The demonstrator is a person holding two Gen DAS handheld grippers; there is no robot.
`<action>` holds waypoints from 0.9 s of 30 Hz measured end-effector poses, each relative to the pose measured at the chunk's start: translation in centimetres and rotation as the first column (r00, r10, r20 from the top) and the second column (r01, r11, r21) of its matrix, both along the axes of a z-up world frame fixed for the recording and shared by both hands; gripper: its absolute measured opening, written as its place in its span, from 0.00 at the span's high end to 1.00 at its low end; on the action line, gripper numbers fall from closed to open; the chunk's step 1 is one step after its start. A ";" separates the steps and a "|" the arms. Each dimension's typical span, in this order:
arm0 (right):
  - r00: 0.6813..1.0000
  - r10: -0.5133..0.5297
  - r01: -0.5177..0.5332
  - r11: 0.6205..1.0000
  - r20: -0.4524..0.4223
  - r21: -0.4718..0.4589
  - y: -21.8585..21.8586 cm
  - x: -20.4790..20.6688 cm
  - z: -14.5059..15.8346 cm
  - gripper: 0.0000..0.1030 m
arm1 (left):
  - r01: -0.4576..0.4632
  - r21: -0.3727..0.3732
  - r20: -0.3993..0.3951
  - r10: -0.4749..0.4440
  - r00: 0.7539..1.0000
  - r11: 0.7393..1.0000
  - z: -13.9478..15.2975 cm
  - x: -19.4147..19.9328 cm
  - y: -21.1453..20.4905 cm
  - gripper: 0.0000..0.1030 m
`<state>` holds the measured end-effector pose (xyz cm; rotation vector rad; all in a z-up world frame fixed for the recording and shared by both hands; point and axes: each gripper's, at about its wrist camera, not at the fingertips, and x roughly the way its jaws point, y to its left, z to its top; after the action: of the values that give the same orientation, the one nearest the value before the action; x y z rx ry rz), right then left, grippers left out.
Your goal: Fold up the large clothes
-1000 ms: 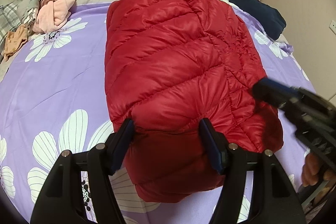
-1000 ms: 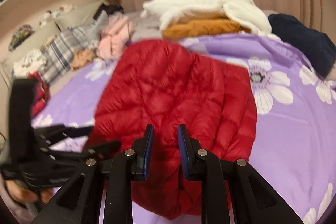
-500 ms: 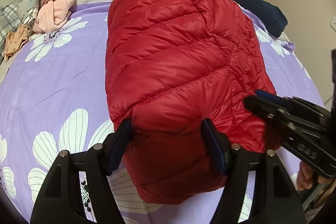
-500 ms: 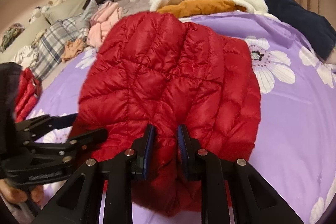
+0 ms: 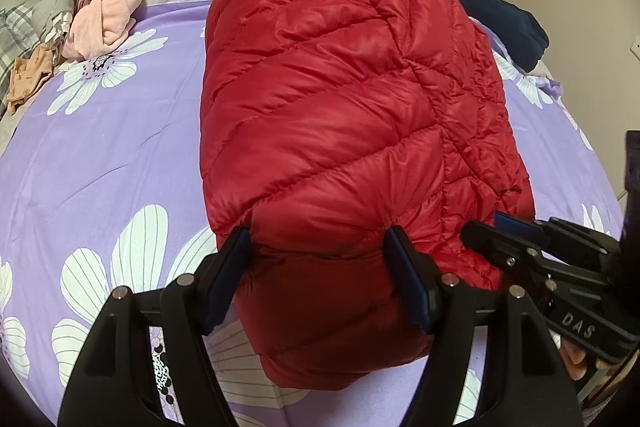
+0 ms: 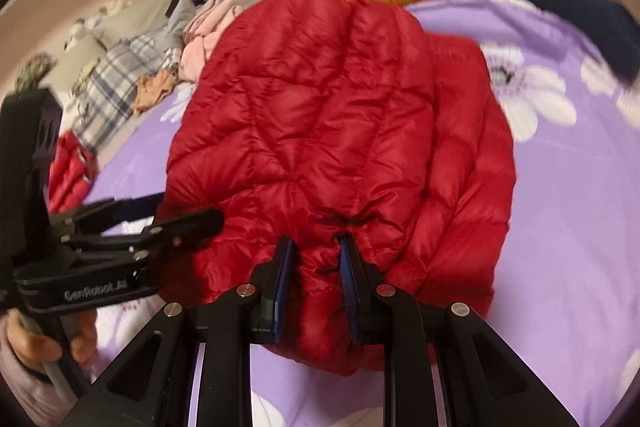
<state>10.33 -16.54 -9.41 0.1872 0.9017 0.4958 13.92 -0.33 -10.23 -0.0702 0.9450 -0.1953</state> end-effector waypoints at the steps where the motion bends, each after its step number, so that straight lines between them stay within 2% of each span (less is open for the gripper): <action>1: 1.000 0.000 0.000 1.000 -0.003 0.006 0.0 0.0 -0.1 0.79 | -0.001 0.001 0.001 0.001 1.000 1.000 0.0 0.0 0.0 0.31; 9: 1.000 -0.008 0.008 1.000 -0.020 0.016 0.0 -0.2 -0.3 0.79 | -0.023 0.004 -0.011 0.023 1.000 1.000 -0.1 0.1 0.2 0.26; 20: 0.999 -0.030 0.030 0.999 -0.018 0.017 -0.7 -0.7 0.8 0.77 | -0.059 0.004 -0.011 0.059 0.998 0.998 1.3 -1.5 0.8 0.27; 23: 0.999 -0.038 0.038 0.999 -0.011 0.011 -0.9 -1.2 1.1 0.73 | -0.070 0.018 -0.002 0.070 0.998 0.997 1.8 -2.0 0.8 0.27; 27: 0.999 -0.043 0.043 0.999 0.004 0.012 -1.4 -1.7 1.7 0.70 | -0.098 0.035 0.002 0.098 0.995 0.995 2.3 -2.6 1.1 0.21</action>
<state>8.64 -17.91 -7.66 0.2160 0.8891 0.4611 11.29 0.78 -7.90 -0.0842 0.9418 -0.0887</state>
